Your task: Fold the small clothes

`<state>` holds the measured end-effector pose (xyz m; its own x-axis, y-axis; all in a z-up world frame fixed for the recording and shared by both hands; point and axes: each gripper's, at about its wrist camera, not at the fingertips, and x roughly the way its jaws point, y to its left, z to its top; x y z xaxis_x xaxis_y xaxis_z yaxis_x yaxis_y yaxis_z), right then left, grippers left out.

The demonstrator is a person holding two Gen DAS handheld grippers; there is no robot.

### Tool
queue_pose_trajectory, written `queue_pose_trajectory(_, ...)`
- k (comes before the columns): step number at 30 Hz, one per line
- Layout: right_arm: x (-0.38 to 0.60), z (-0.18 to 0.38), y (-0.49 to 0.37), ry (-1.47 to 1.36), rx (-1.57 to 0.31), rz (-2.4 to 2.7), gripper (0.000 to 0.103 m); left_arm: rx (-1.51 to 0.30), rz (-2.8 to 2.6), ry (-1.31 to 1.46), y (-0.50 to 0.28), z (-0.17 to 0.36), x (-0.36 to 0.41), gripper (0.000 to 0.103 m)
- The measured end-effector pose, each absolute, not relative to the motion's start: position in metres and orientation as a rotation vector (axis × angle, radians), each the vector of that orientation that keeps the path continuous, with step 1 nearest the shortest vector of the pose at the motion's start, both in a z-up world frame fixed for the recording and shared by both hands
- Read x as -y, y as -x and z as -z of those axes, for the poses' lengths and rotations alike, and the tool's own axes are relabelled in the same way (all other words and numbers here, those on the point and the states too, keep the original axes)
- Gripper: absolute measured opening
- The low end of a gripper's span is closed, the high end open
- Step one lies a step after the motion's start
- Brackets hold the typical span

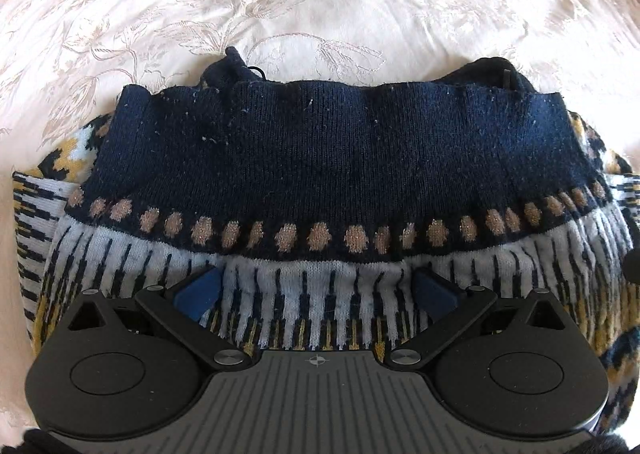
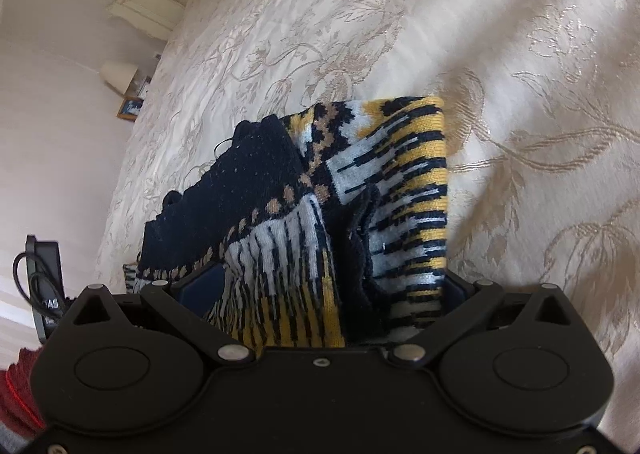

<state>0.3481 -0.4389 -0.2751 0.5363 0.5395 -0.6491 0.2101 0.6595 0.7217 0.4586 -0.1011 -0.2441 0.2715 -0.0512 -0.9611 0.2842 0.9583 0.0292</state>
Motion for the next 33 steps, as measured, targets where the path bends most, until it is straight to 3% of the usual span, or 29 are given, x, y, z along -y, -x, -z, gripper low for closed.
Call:
queue_pose_trajectory(4, 0.443, 0.277, -0.349, -0.901, -1.027, -0.3, 0.098, -1.289, 0.229, -0.206, -0.462, 0.245, 0.1, 0.103)
queue_pose_trajectory(6, 0.442, 0.278, -0.349, -0.916, -1.04, -0.316, 0.064, -1.287, 0.227, -0.206, -0.462, 0.245, 0.1, 0.103)
queue_pose_trajectory(9, 0.442, 0.28, -0.347, -0.923, -1.057, -0.293, 0.035, -1.279, 0.226, -0.202, -0.461, 0.245, 0.101, 0.103)
queue_pose_trajectory(23, 0.386, 0.179, -0.36, -0.713, -1.042, -0.212, 0.031, -1.23, 0.285, -0.203, -0.453, 0.241, 0.097, 0.103)
queue_pose_trajectory(27, 0.349, 0.151, -0.37, -0.644, -1.05, -0.185, 0.031, -1.181, 0.34, -0.101, -0.449, 0.216, 0.067, 0.084)
queue_pose_trajectory(33, 0.283, 0.116, -0.385, -0.556, -1.051, -0.185, 0.031, -1.053, 0.331, -0.016, -0.433, 0.167, -0.016, 0.085)
